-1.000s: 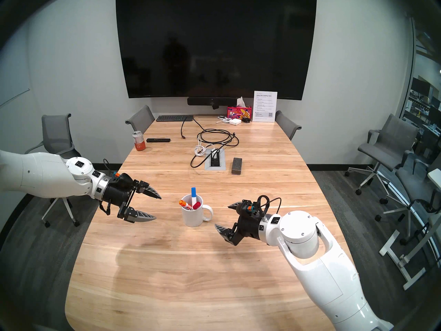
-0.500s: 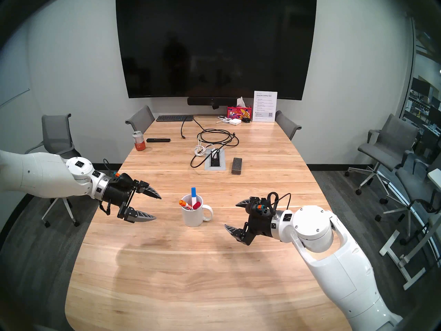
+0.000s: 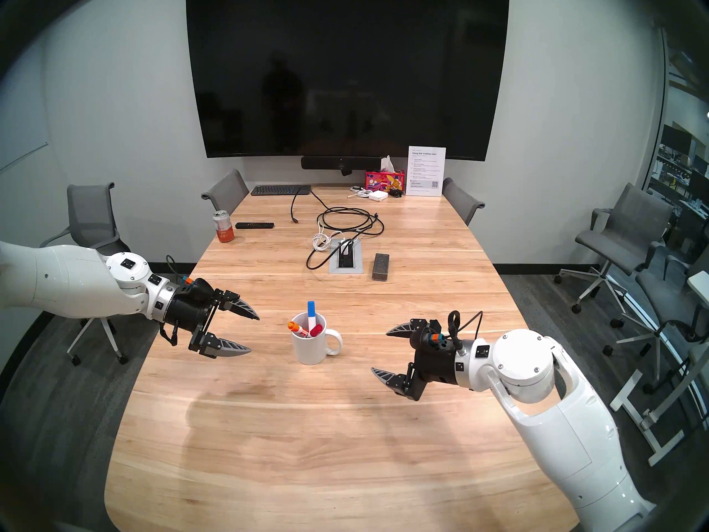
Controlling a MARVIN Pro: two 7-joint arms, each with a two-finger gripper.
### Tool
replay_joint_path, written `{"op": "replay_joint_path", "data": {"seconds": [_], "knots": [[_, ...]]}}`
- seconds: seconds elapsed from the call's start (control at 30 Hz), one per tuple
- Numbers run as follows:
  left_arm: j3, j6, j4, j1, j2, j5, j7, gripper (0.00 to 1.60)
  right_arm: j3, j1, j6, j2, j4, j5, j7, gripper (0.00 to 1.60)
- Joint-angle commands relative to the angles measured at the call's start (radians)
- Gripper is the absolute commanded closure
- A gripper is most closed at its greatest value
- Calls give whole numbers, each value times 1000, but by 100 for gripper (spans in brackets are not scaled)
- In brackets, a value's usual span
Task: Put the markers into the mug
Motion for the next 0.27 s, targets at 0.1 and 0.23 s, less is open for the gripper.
{"op": "replay_joint_path", "data": {"seconds": [0.1,0.23], "knots": [[-11,-2,1,-18,-2,0,2,0,13,9,-14,-4,-10,10,5,0],[-11,-2,1,-18,-2,0,2,0,14,9,-15,-6,-10,9,7,0]]}}
